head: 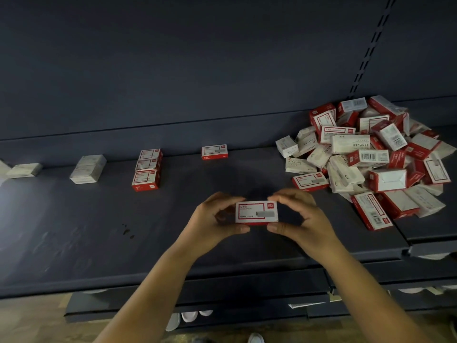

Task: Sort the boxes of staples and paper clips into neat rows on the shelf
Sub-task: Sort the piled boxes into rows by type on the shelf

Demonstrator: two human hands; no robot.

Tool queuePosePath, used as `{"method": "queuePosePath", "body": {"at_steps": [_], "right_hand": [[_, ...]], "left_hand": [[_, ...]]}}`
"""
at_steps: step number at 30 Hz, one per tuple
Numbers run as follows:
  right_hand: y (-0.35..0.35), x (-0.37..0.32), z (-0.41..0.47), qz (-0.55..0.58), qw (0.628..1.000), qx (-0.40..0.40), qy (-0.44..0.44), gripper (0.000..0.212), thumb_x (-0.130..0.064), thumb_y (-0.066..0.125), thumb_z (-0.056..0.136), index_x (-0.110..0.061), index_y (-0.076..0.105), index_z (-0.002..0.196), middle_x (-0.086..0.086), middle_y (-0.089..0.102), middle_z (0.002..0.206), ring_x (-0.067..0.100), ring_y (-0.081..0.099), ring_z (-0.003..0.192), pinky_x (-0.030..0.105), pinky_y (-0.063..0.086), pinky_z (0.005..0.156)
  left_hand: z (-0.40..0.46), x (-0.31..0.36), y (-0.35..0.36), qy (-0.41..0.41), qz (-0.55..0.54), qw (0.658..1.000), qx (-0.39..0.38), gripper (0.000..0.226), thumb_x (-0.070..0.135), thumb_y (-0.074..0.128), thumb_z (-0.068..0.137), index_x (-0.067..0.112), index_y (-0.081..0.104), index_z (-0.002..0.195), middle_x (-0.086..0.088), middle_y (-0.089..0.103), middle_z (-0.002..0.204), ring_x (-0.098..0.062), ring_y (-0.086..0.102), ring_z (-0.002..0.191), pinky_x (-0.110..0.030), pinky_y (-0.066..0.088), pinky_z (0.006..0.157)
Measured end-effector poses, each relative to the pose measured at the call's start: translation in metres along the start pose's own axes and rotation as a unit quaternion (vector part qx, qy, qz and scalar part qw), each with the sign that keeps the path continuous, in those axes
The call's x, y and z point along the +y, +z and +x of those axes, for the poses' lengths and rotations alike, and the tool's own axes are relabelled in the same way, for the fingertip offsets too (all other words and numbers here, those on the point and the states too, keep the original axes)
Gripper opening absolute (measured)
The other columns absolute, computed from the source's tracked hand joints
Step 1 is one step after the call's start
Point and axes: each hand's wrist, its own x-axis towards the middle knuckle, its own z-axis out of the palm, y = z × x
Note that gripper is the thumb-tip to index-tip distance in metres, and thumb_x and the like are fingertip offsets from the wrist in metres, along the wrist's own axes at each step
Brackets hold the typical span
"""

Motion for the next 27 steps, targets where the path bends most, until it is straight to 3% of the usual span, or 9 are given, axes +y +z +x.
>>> {"method": "queuePosePath", "body": {"at_steps": [2,4,7,11,15,20,24,27], "right_hand": [[0.006,0.005,0.002,-0.055,0.998,0.0,0.004,0.048,-0.027,0.081,0.067,-0.041,0.057,0.106,-0.02,0.046,0.114,0.006,0.037,0.116,0.009,0.025,0.096],[0.013,0.009,0.004,-0.099,0.995,0.013,-0.005,0.044,-0.042,0.075,0.069,-0.03,0.063,0.11,-0.022,0.047,0.111,0.007,0.037,0.117,0.024,0.03,0.099],[0.02,0.011,0.011,-0.116,0.993,0.036,-0.008,0.053,-0.058,0.06,0.069,-0.02,0.069,0.106,-0.02,0.05,0.106,0.009,0.041,0.114,0.031,0.034,0.098],[0.026,0.014,0.019,-0.116,0.992,0.052,-0.012,0.032,-0.032,0.074,0.076,-0.019,0.069,0.105,-0.014,0.054,0.108,0.01,0.043,0.114,0.042,0.039,0.098],[0.033,0.016,0.024,-0.13,0.987,0.08,-0.048,0.031,-0.038,0.065,0.077,-0.017,0.071,0.098,-0.013,0.058,0.101,0.007,0.047,0.106,0.042,0.044,0.089],[0.04,0.022,0.033,-0.162,0.979,0.102,-0.073,0.034,-0.04,0.055,0.077,-0.014,0.073,0.089,-0.004,0.066,0.094,0.02,0.056,0.099,0.049,0.048,0.079],[0.045,0.027,0.04,-0.201,0.966,0.124,-0.104,0.028,-0.032,0.055,0.078,-0.012,0.073,0.084,0.0,0.067,0.089,0.021,0.056,0.096,0.048,0.049,0.075],[0.046,0.03,0.043,-0.248,0.945,0.149,-0.154,0.023,-0.024,0.054,0.079,-0.011,0.073,0.081,0.003,0.066,0.09,0.019,0.051,0.101,0.045,0.045,0.08]], "left_hand": [[-0.004,-0.011,0.003,0.002,0.05,0.998,0.022,0.051,0.021,0.079,0.07,0.026,0.06,0.117,0.015,0.054,0.108,0.003,0.052,0.101,-0.01,0.043,0.085],[-0.006,-0.021,0.005,-0.006,0.097,0.994,0.056,0.051,0.021,0.08,0.07,0.02,0.062,0.118,0.013,0.054,0.109,-0.001,0.053,0.102,-0.014,0.045,0.089],[-0.006,-0.033,0.005,-0.025,0.172,0.978,0.116,0.051,0.02,0.078,0.073,0.014,0.061,0.12,0.004,0.056,0.116,-0.013,0.053,0.109,-0.023,0.044,0.093],[0.0,-0.043,0.0,-0.025,0.235,0.958,0.162,0.048,0.019,0.075,0.077,0.016,0.061,0.122,-0.005,0.061,0.117,-0.023,0.052,0.108,-0.026,0.037,0.092],[0.018,-0.055,-0.007,-0.043,0.268,0.943,0.193,0.035,0.019,0.074,0.078,0.017,0.068,0.112,-0.009,0.064,0.112,-0.033,0.054,0.1,-0.034,0.037,0.086],[0.055,-0.059,-0.023,-0.121,0.339,0.923,0.139,0.032,0.029,0.055,0.092,0.026,0.06,0.123,-0.001,0.047,0.133,-0.026,0.036,0.119,-0.031,0.026,0.097],[0.083,-0.057,-0.033,-0.14,0.371,0.912,0.108,0.035,0.031,0.048,0.095,0.027,0.054,0.129,-0.001,0.043,0.136,-0.026,0.033,0.122,-0.034,0.025,0.101],[0.096,-0.056,-0.038,-0.147,0.379,0.907,0.104,0.034,0.028,0.049,0.094,0.025,0.055,0.128,-0.003,0.044,0.135,-0.027,0.033,0.122,-0.034,0.025,0.101]]}}
